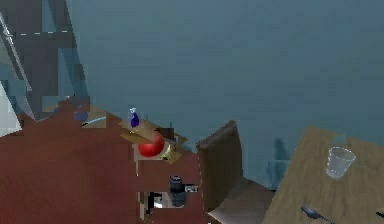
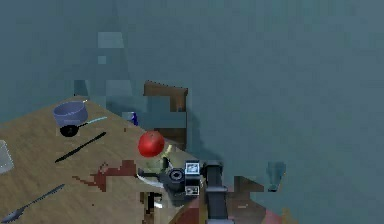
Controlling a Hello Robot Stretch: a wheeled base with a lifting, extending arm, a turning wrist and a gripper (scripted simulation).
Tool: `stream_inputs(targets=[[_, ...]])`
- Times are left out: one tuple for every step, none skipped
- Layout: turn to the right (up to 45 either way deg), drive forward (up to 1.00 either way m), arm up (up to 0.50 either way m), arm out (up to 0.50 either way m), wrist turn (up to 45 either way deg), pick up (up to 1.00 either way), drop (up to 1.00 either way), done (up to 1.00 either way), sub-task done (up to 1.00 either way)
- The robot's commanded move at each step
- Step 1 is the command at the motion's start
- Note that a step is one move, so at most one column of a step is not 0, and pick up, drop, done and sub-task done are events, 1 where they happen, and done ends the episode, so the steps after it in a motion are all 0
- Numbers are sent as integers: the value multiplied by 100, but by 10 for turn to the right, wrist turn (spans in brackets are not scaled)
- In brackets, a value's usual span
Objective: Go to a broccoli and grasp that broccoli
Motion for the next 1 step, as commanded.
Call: stream_inputs(targets=[[0,0,0,0,0,0,0,100,0]])
